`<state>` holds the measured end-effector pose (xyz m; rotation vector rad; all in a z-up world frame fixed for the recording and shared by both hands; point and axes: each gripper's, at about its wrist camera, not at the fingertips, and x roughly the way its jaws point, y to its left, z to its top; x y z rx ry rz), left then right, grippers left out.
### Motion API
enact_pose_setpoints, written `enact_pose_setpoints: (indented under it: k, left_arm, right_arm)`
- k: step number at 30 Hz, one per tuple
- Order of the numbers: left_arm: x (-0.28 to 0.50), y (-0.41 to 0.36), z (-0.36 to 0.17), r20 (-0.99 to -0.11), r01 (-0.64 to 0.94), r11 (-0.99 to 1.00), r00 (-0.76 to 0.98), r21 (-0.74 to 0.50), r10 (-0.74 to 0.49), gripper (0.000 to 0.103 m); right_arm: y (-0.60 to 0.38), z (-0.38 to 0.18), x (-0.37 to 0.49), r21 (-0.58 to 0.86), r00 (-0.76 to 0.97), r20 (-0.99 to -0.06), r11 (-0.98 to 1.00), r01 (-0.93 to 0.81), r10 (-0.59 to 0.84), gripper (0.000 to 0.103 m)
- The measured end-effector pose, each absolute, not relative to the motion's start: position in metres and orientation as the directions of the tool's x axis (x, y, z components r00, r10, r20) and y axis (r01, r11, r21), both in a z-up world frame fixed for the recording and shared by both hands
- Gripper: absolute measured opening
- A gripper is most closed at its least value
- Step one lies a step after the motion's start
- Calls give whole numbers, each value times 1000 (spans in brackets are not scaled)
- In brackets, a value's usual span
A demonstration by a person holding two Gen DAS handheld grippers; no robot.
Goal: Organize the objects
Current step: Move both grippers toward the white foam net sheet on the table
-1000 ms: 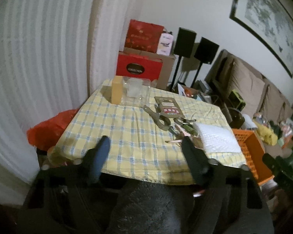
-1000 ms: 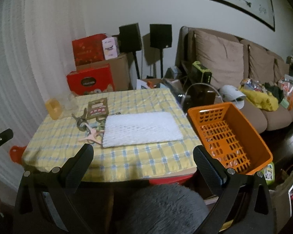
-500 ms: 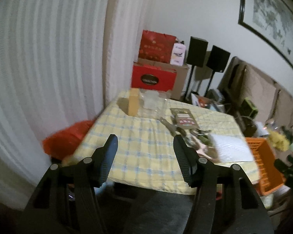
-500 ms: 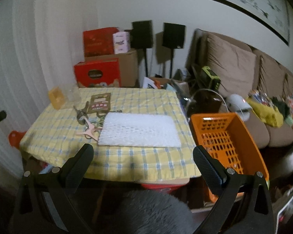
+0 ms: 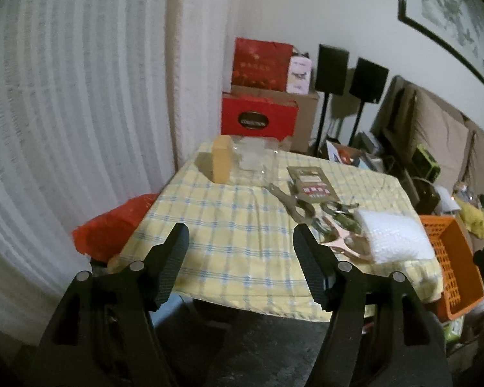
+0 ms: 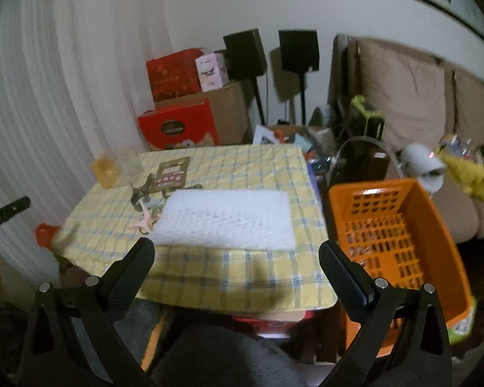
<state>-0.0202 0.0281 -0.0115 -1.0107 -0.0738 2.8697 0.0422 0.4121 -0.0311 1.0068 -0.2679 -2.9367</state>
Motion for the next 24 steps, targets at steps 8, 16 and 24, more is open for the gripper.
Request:
enact_pose_setpoints:
  k: [8, 16, 24]
  left_arm:
    - [-18, 72, -15, -634, -104, -993, -765, -58, 117, 73]
    - [-21, 113, -22, -664, -132, -987, -730, -97, 163, 73]
    - [-24, 124, -2, -578, -156, -987, -802, -36, 148, 74]
  right_arm:
    - [433, -53, 47, 143, -800, -600, -985, -97, -9, 102]
    - [442, -63, 53, 51, -796, -601, -990, -128, 71, 102]
    - [448, -38, 48, -43, -838, -538, -995, -86, 96, 102]
